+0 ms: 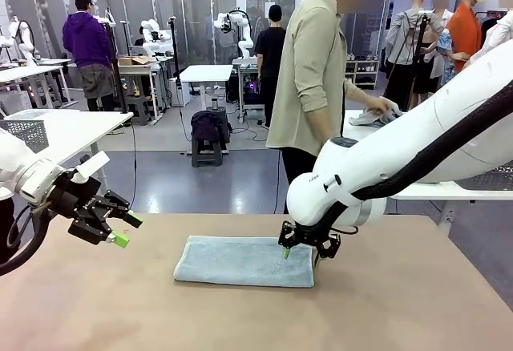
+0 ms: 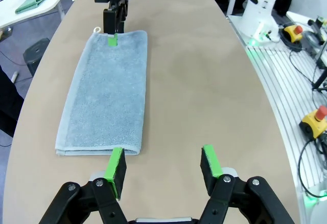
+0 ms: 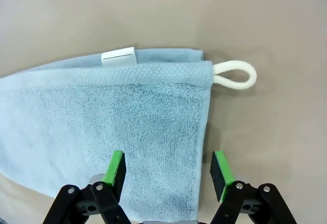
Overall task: Fold the towels and place them in the basket.
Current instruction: When a person lays out a Towel with hook on the table, fold it in half twice.
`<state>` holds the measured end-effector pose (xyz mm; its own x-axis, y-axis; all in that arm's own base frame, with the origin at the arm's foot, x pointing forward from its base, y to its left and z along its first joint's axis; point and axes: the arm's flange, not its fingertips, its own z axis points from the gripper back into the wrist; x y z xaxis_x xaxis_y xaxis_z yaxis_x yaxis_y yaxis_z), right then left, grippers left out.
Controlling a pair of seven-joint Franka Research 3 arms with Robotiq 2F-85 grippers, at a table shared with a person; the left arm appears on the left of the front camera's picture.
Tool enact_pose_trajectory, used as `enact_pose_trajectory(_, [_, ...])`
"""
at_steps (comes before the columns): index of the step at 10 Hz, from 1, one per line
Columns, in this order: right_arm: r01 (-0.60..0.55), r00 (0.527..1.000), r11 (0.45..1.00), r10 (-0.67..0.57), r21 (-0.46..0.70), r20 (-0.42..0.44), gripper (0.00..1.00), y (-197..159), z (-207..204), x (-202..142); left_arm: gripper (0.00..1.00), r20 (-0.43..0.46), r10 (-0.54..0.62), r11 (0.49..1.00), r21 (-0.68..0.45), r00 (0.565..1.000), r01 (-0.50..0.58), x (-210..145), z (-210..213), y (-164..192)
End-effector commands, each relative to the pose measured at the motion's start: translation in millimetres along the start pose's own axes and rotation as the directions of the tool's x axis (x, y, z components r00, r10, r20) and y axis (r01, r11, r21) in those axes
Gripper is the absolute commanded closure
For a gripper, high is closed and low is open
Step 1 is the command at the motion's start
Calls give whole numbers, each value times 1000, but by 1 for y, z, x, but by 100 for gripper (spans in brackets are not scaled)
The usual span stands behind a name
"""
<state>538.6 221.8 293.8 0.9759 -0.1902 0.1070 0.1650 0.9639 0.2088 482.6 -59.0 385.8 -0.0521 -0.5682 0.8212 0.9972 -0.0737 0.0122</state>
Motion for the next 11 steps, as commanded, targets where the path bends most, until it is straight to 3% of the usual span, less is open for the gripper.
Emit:
enact_pose_trajectory(1, [35,999,998,-33,-49,37,16,12,-8,4,25,5,-9,1000,1,1000,9,0,1,-2])
enact_pose_trajectory(2, [27,999,998,-24,-61,39,35,11,-10,3,25,5,-9,1000,1,1000,9,0,1,-2])
enact_pose_trajectory(5, [13,999,998,-10,-59,49,32,13,-11,1,25,5,-9,1000,1,1000,9,0,1,-2])
enact_pose_trajectory(6, [6,999,998,-3,-64,48,51,12,-11,1,25,5,-9,1000,1,1000,9,0,1,-2])
enact_pose_trajectory(7, [6,999,998,-3,-65,46,51,12,-11,1,25,5,-9,1000,1,1000,9,0,1,-2])
enact_pose_trajectory(8, [6,999,998,-3,-65,45,70,11,-11,1,25,5,-9,1000,1,1000,9,0,1,-2])
enact_pose_trajectory(9, [5,999,998,-2,-67,46,71,11,-11,0,25,5,-9,1000,1,1000,9,0,1,-2])
enact_pose_trajectory(10, [3,999,998,0,-67,47,90,11,-11,0,25,5,-9,1000,1,1000,9,0,1,-2])
enact_pose_trajectory(11, [3,999,998,0,-69,48,91,11,-11,0,25,5,-9,1000,1,1000,9,0,1,-2])
